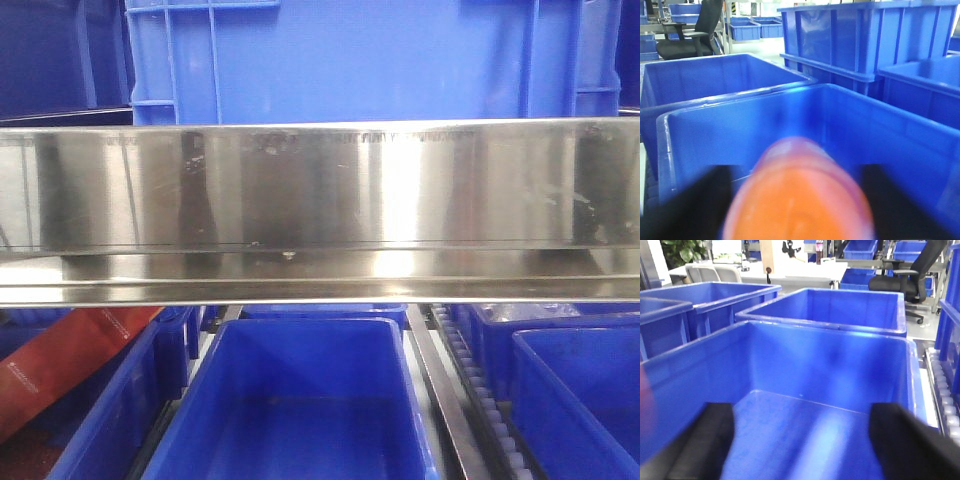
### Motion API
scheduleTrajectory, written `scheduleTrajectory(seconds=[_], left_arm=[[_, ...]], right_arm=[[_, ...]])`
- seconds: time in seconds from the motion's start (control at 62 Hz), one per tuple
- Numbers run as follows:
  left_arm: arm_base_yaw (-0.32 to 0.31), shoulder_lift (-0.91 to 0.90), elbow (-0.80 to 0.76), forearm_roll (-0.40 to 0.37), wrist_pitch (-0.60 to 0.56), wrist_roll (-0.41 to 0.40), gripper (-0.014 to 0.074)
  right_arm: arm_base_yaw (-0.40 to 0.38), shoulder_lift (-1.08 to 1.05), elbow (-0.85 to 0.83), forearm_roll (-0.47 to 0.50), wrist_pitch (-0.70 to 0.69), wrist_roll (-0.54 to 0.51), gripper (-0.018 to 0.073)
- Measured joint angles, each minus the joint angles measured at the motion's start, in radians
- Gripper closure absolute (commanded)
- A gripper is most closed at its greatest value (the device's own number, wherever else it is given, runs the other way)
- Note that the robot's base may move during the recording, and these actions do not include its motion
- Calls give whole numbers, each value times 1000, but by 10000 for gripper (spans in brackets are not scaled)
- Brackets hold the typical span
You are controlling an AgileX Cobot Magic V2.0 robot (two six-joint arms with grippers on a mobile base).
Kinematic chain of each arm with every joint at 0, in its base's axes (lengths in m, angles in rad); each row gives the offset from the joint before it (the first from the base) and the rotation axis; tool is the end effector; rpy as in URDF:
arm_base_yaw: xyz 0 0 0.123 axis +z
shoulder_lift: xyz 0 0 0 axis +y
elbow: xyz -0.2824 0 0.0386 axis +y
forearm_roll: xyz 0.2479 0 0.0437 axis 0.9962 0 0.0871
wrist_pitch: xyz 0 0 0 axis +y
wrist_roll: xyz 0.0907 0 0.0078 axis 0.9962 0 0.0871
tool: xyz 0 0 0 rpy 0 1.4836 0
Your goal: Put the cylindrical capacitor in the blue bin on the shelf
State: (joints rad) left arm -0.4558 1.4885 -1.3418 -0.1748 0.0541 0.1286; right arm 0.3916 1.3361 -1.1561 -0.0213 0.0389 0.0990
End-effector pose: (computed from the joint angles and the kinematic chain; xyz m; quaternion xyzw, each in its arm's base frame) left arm 0.3205 -0.1581 0.4042 0.1548 0.7296 -0.1688 0.6444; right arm 0.2901 0.1197 0.3932 -0.1173 0.7429 0.1529 0.6411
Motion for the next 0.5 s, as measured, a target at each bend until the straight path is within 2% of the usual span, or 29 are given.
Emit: scheduleTrajectory(seconds=[0.097, 0.161, 0.258, 0.371, 0.403, 0.5], left_arm=[[0, 0, 0, -14, 0, 0, 28], [0, 0, 0, -16, 0, 0, 94], [0, -2, 0, -17, 0, 0, 318], [0, -16, 0, -19, 0, 0, 714], [0, -23, 0, -19, -2, 0, 706], [0, -39, 0, -19, -2, 2, 706]], right_arm=[[0, 0, 0, 0, 0, 0, 157], [0, -9, 0, 0, 0, 0, 258], [0, -34, 0, 0, 4, 0, 463], [0, -66, 0, 2, 29, 0, 690], [0, -74, 0, 2, 34, 0, 729], [0, -94, 0, 2, 49, 0, 727]])
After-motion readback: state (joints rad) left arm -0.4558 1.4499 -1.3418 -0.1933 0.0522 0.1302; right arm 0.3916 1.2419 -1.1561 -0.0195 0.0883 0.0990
